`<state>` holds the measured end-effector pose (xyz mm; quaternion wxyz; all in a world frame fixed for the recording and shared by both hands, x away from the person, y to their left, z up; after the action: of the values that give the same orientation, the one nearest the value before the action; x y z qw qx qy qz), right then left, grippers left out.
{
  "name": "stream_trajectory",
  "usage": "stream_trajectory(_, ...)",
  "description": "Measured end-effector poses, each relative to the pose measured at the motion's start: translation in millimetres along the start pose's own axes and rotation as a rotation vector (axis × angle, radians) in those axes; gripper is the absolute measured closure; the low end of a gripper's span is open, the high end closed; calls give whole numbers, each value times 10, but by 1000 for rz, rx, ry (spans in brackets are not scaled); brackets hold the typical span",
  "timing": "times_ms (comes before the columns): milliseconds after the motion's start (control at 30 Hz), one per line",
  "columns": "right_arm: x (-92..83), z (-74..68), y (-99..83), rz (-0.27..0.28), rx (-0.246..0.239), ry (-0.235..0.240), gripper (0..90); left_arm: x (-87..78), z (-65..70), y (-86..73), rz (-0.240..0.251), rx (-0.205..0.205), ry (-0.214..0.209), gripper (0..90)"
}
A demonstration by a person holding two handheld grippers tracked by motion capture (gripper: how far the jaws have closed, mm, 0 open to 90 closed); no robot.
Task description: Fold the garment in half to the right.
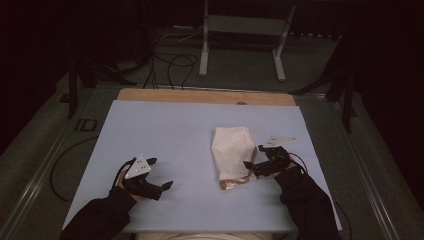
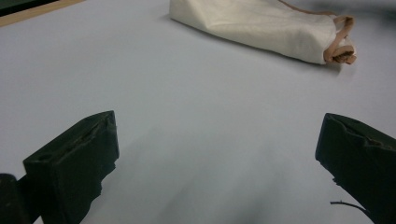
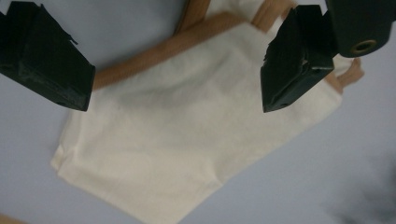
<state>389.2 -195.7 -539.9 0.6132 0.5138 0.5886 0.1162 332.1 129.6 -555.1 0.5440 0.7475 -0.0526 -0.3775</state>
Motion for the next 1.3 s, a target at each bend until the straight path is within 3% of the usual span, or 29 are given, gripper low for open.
stream_trajectory(700, -186, -189, -527, 11, 34, -24, 103, -3, 0, -14, -7, 2, -1, 5)
stream_trajectory(900, -233, -247, -620, 44, 66, -30, 103, 1, 6, -16, -8, 8, 1, 5)
stream_trajectory(1100, -153, -277, -609, 30, 37, -13, 103, 4, 7, -19, -10, 13, 5, 5)
stream_trajectory(1300, -104, -278, -612, 24, 40, 8, 103, 4, 5, -26, -10, 10, 10, 5)
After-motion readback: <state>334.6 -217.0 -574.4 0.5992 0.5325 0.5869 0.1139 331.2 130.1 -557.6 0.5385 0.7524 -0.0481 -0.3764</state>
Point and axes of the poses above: each handheld gripper's, and its own axes: x roughly forward along the jaws, y roughly out of its top, z roughly to its right, the point moved 9 cm from there along x, roughly forward along the jaws, and after that the axes turned 15 degrees about y, right-handed, at the moved point
